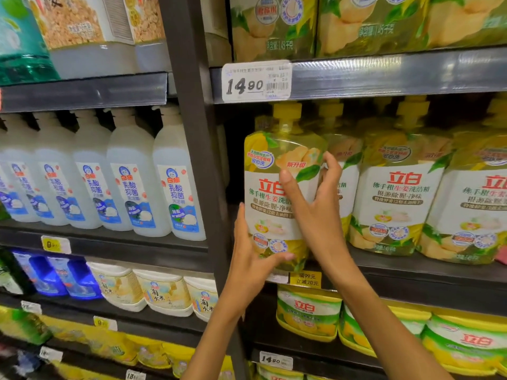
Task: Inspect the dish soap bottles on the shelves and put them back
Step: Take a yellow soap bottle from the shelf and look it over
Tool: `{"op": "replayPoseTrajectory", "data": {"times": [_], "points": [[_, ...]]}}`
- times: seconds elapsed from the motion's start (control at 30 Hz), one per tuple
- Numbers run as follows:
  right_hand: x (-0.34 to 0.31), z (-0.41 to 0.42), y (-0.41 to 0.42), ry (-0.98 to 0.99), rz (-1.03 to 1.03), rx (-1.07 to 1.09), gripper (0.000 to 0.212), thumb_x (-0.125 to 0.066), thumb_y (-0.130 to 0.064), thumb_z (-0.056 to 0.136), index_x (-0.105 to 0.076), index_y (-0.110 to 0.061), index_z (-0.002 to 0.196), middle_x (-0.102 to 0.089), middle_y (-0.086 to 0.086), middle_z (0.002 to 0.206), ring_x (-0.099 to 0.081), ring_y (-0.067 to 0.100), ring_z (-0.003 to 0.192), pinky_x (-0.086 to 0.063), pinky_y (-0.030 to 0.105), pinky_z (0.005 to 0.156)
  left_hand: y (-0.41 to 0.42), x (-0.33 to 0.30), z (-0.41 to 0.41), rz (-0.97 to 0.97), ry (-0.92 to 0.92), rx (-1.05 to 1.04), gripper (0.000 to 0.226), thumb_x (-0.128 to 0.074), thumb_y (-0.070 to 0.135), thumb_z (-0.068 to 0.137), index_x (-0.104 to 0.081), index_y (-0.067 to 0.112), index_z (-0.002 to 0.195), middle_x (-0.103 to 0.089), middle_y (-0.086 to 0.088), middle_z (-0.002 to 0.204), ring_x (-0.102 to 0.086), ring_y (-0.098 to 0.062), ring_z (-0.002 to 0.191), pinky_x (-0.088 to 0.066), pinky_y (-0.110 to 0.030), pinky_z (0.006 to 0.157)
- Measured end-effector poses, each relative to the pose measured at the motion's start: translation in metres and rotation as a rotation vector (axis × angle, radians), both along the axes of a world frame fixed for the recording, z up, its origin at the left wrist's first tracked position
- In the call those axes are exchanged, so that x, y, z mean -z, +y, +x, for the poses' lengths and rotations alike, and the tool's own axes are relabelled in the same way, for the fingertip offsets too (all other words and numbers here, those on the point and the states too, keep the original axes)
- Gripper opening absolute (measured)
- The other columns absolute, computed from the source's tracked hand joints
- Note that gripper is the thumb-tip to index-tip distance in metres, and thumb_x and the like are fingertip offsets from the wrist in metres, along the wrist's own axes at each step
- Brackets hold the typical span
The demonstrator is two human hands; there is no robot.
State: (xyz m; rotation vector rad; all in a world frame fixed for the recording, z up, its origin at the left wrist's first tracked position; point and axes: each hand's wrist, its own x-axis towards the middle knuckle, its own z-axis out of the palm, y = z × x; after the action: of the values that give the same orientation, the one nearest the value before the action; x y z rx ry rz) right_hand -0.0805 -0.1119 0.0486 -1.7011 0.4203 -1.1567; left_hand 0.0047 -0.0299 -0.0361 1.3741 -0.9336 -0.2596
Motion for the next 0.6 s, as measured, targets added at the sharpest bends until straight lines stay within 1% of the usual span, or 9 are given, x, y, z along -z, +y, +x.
{"op": "replayPoseTrajectory", "data": {"times": [0.07,0.13,0.17,0.23,0.3,0.4,0.43,0.5,0.6], "points": [[0.002,-0.003,-0.005,0.098,-0.057,0.000,0.102,-0.063,-0.062,0.073,-0.007,-0.029,0.152,-0.030,0.001,0.154,-0.030,0.012,0.140,-0.031,0.035,0.114,0.001,0.002,0.006,-0.028,0.001,0.007,0.117,-0.085,0.022,0.060,-0.012,0.028,0.151,-0.038,0.002,0.149,-0.044,-0.017,0.134,-0.041,-0.052,0.106],[0.006,-0.008,-0.010,0.186,-0.119,0.032,0.107,-0.071,-0.056,0.074,-0.003,-0.034,0.153,-0.024,-0.003,0.151,-0.022,0.000,0.135,-0.025,0.027,0.109,0.001,0.004,0.009,-0.041,-0.016,0.021,0.113,-0.084,0.019,0.063,-0.013,0.030,0.151,-0.040,0.003,0.148,-0.046,-0.016,0.133,-0.042,-0.053,0.105],[0.008,-0.009,-0.010,0.200,-0.131,0.030,0.108,-0.072,-0.055,0.074,-0.001,-0.035,0.153,-0.024,-0.006,0.149,-0.019,-0.002,0.134,-0.025,0.029,0.108,0.001,0.004,0.009,-0.047,-0.019,0.026,0.112,-0.084,0.017,0.065,-0.013,0.031,0.151,-0.039,0.004,0.148,-0.046,-0.016,0.133,-0.042,-0.053,0.105],[0.008,-0.011,-0.009,0.203,-0.152,0.038,0.110,-0.070,-0.059,0.071,0.000,-0.036,0.153,-0.022,-0.009,0.152,-0.017,0.006,0.142,-0.029,0.036,0.111,0.001,0.005,0.008,-0.051,-0.017,0.006,0.112,-0.083,0.018,0.065,-0.012,0.034,0.151,-0.036,0.007,0.150,-0.043,-0.013,0.134,-0.043,-0.050,0.105],[0.006,-0.010,-0.008,0.173,-0.174,0.084,0.110,-0.067,-0.060,0.067,-0.007,-0.031,0.154,-0.015,-0.006,0.153,-0.028,0.015,0.142,-0.039,0.040,0.111,0.000,0.006,0.005,-0.054,-0.027,-0.034,0.112,-0.081,0.020,0.066,-0.010,0.036,0.151,-0.032,0.012,0.151,-0.040,-0.008,0.135,-0.043,-0.046,0.107],[0.004,-0.005,-0.007,0.157,-0.176,0.109,0.108,-0.068,-0.058,0.067,-0.014,-0.026,0.155,-0.029,-0.005,0.139,-0.042,0.014,0.133,-0.045,0.039,0.105,-0.005,0.006,0.001,-0.089,-0.029,-0.074,0.109,-0.077,0.017,0.069,-0.007,0.040,0.149,-0.028,0.011,0.153,-0.039,-0.004,0.135,-0.044,-0.038,0.106],[0.004,-0.001,-0.006,0.151,-0.178,0.123,0.106,-0.067,-0.059,0.068,-0.017,-0.025,0.155,-0.033,-0.006,0.137,-0.042,0.012,0.131,-0.043,0.034,0.106,-0.007,0.006,0.000,-0.104,-0.028,-0.082,0.109,-0.076,0.017,0.069,-0.005,0.039,0.149,-0.026,0.009,0.154,-0.038,-0.004,0.135,-0.044,-0.034,0.106],[0.005,0.009,-0.003,0.145,-0.207,0.162,0.095,-0.070,-0.053,0.077,-0.022,-0.022,0.154,-0.038,-0.002,0.142,-0.035,0.005,0.129,-0.030,0.014,0.103,-0.011,0.006,-0.002,-0.147,-0.014,-0.088,0.106,-0.073,0.015,0.071,-0.003,0.034,0.149,-0.025,0.007,0.153,-0.039,-0.001,0.134,-0.045,-0.022,0.102],[0.005,0.026,0.000,0.160,-0.216,0.195,0.083,-0.068,-0.045,0.085,-0.027,-0.018,0.152,-0.035,-0.002,0.151,-0.027,0.003,0.133,-0.020,0.008,0.098,-0.016,0.006,-0.001,-0.222,0.014,-0.084,0.097,-0.070,0.011,0.074,-0.006,0.037,0.142,-0.031,0.018,0.143,-0.046,0.013,0.122,-0.044,-0.007,0.088]]}}
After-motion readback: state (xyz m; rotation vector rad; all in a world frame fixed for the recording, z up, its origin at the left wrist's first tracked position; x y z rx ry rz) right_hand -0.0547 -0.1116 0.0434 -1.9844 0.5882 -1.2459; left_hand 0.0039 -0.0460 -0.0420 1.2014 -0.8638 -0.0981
